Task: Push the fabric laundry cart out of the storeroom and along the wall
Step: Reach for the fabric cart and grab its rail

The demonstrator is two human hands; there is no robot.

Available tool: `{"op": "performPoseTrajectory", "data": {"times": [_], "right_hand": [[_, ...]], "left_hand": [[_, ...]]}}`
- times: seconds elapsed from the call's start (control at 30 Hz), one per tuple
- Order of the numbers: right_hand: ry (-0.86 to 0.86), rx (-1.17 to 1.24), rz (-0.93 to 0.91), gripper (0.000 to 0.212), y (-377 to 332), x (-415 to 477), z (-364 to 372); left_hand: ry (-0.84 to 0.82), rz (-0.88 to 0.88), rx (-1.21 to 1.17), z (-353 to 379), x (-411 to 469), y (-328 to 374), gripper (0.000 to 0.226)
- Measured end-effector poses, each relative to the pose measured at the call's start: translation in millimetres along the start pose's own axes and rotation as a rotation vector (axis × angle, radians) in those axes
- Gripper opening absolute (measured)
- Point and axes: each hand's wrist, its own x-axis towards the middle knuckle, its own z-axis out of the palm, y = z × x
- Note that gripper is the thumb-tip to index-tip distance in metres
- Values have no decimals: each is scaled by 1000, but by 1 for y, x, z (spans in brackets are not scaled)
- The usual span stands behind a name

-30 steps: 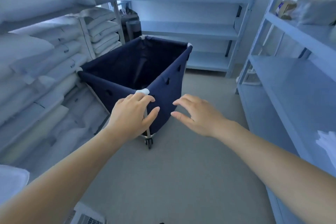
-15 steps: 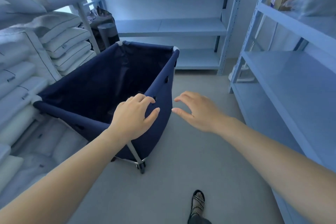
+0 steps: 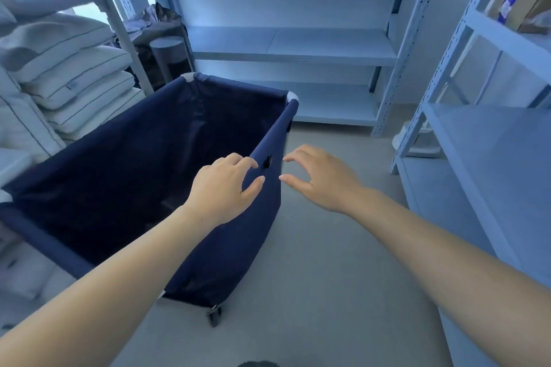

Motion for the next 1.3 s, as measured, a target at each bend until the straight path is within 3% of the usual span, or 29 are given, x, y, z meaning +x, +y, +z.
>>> {"op": "performPoseTrajectory", "data": {"times": [0.37,0.8,1.03,1.3], "right_hand": [[-116,-5,13,38,83,134,41],[-255,-46,41,46,161,278,80],[-347,-87,-115,51,202,332,104],[-496,-165,-443,50,251,403,113]], "left_hand": [[-107,-97,-51,76,129,-68,31],[-234,-132,-88,137,272,-119,39],[-356,-228,-56,180,307,-122,46],[-432,-531,-10,207,342,-115,47]]}}
